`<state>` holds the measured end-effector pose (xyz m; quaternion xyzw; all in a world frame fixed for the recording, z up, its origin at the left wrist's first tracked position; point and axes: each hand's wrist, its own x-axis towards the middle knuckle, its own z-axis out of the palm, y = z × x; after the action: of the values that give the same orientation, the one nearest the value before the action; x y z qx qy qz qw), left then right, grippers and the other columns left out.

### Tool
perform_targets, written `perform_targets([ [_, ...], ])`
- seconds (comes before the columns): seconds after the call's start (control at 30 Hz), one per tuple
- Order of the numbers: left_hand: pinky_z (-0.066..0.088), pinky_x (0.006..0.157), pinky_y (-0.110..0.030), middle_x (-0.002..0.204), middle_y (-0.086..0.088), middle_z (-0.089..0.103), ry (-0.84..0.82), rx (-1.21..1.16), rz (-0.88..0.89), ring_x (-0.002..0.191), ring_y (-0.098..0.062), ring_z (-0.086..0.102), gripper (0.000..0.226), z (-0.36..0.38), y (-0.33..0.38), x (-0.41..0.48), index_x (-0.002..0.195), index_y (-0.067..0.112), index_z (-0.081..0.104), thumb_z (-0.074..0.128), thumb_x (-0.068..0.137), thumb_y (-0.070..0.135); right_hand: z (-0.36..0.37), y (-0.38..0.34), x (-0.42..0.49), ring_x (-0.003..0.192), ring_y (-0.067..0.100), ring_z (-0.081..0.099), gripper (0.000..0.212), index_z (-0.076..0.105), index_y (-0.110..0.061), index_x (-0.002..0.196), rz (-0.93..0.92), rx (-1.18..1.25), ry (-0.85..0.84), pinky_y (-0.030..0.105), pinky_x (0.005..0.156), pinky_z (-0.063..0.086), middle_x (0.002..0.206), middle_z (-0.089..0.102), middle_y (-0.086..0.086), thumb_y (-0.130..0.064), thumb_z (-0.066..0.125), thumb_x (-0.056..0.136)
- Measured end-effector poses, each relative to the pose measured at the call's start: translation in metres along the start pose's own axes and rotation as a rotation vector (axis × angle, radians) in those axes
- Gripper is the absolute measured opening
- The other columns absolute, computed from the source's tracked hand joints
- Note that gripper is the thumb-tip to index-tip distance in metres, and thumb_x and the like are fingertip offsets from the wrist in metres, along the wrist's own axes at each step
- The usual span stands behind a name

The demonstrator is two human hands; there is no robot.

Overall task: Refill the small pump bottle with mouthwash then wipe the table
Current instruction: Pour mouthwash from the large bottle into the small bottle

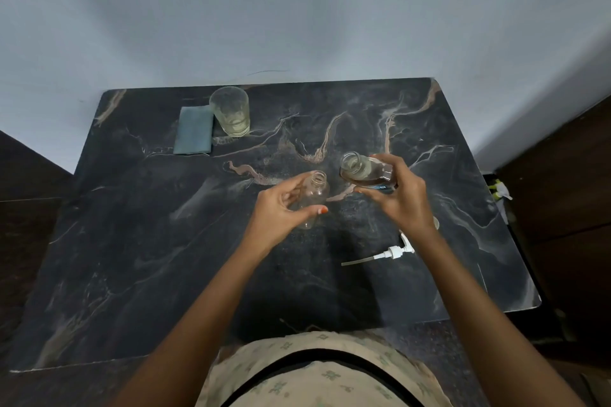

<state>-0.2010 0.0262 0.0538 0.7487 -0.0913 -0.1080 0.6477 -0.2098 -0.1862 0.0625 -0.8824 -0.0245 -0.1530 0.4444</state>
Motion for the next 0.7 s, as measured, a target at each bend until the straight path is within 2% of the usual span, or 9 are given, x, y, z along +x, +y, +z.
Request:
perform_targets([
  [0.1, 0.045, 0.091, -0.013, 0.103, 0.021, 0.064, 0.041, -0.005, 0.016, 0.101, 0.002, 0.061, 0.054, -0.001, 0.003, -0.001, 0.103, 0.042, 0.056, 0.079, 0.056, 0.027, -0.008, -0.009, 0.005, 0.084, 0.013, 0.062, 0.054, 0.058, -0.005, 0.111, -0.115, -0.123, -0.015, 0.015, 0.078, 0.046, 0.099, 0.069, 0.007, -0.01, 0.082, 0.062],
  [0.2, 0.046, 0.094, -0.02, 0.104, 0.013, 0.066, 0.055, 0.009, 0.019, 0.101, -0.002, 0.062, 0.054, -0.001, 0.003, -0.003, 0.105, 0.034, 0.057, 0.08, 0.057, 0.025, -0.012, -0.019, 0.008, 0.086, 0.023, 0.065, 0.054, 0.06, -0.003, 0.108, -0.266, -0.256, -0.017, 0.034, 0.079, 0.053, 0.1, 0.069, 0.012, -0.004, 0.082, 0.059],
  [0.27, 0.046, 0.093, -0.018, 0.102, 0.015, 0.066, 0.057, 0.013, 0.029, 0.1, -0.001, 0.062, 0.053, 0.0, 0.003, -0.006, 0.104, 0.034, 0.057, 0.08, 0.057, 0.024, -0.014, -0.023, 0.011, 0.087, 0.028, 0.066, 0.053, 0.061, -0.001, 0.107, -0.338, -0.311, -0.024, 0.041, 0.081, 0.053, 0.098, 0.069, 0.014, -0.001, 0.082, 0.058],
  [0.43, 0.042, 0.086, -0.006, 0.099, 0.028, 0.062, 0.083, 0.037, 0.056, 0.099, 0.008, 0.06, 0.056, 0.0, 0.003, -0.011, 0.101, 0.042, 0.056, 0.081, 0.061, 0.011, -0.016, -0.028, 0.014, 0.09, 0.03, 0.066, 0.049, 0.061, 0.001, 0.107, -0.42, -0.383, -0.055, 0.043, 0.083, 0.053, 0.099, 0.069, 0.016, -0.002, 0.08, 0.062],
  [0.6, 0.043, 0.091, -0.01, 0.103, 0.019, 0.063, 0.094, 0.031, 0.065, 0.101, 0.005, 0.06, 0.061, -0.002, 0.006, -0.013, 0.115, 0.026, 0.055, 0.081, 0.062, 0.011, -0.019, -0.034, 0.017, 0.092, 0.033, 0.066, 0.046, 0.061, 0.003, 0.106, -0.474, -0.454, -0.053, 0.043, 0.084, 0.05, 0.1, 0.069, 0.018, -0.001, 0.079, 0.063],
  [0.7, 0.043, 0.09, -0.009, 0.102, 0.021, 0.062, 0.097, 0.031, 0.055, 0.1, 0.007, 0.059, 0.063, -0.003, 0.007, -0.014, 0.117, 0.024, 0.054, 0.08, 0.062, 0.01, -0.021, -0.037, 0.019, 0.092, 0.034, 0.066, 0.046, 0.062, 0.003, 0.105, -0.501, -0.496, -0.05, 0.043, 0.085, 0.049, 0.099, 0.069, 0.019, -0.001, 0.078, 0.063],
])
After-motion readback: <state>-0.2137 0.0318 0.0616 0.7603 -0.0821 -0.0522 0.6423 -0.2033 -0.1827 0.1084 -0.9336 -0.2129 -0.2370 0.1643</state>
